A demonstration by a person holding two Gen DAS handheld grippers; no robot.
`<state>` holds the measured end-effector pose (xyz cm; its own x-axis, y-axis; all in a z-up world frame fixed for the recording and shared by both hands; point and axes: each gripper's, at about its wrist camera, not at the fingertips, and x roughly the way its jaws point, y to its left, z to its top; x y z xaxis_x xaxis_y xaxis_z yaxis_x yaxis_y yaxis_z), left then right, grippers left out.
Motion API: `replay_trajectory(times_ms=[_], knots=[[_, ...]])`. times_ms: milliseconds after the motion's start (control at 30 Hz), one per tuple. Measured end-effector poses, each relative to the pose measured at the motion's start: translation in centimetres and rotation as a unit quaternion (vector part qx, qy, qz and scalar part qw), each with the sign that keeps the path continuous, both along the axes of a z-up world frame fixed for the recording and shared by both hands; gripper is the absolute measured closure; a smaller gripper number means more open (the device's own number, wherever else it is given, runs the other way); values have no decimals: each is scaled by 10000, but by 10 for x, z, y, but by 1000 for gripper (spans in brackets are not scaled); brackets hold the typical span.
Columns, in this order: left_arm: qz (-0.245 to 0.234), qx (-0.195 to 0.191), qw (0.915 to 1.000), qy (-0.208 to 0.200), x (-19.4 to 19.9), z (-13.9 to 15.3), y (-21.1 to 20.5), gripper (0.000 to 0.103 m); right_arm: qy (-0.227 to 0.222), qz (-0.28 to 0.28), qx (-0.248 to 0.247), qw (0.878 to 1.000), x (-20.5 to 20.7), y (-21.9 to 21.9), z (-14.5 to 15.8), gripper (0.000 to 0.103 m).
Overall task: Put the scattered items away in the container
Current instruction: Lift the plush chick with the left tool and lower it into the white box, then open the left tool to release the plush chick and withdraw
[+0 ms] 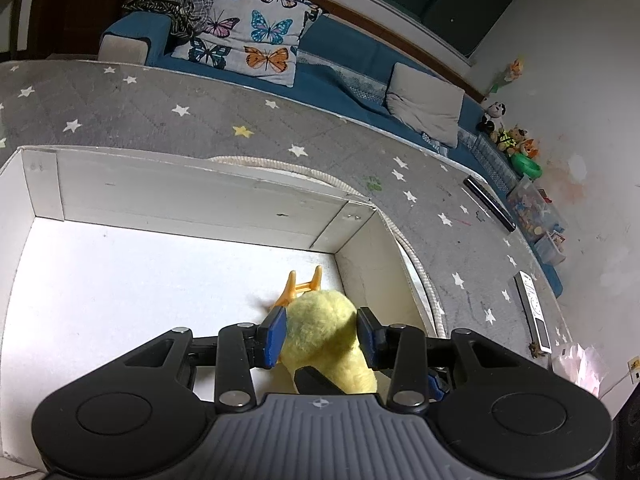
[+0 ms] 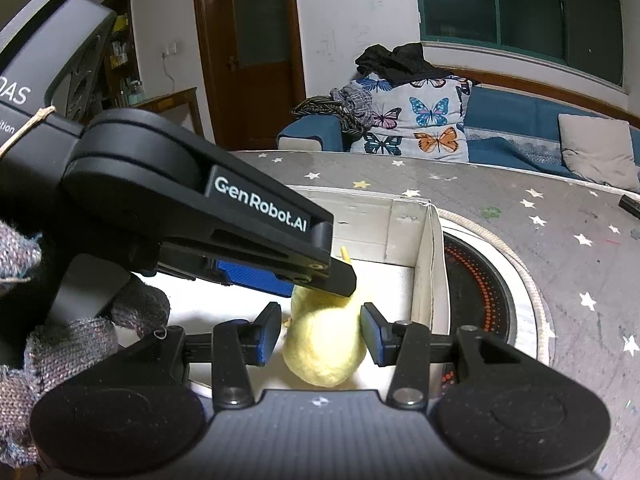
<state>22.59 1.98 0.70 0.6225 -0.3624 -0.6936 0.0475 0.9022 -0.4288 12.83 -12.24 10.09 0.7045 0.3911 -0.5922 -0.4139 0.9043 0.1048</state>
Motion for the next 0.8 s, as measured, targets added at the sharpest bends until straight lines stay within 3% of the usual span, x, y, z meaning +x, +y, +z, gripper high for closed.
replay_trajectory(times_ms=[167, 800], knots=[[-3, 24, 10000, -78, -5, 5, 0, 62, 16, 2, 22, 10000, 20, -3, 8, 58], [-92, 300, 9980, -554, -53, 33, -6, 62, -305, -34, 160, 9994, -14, -12, 24, 45]])
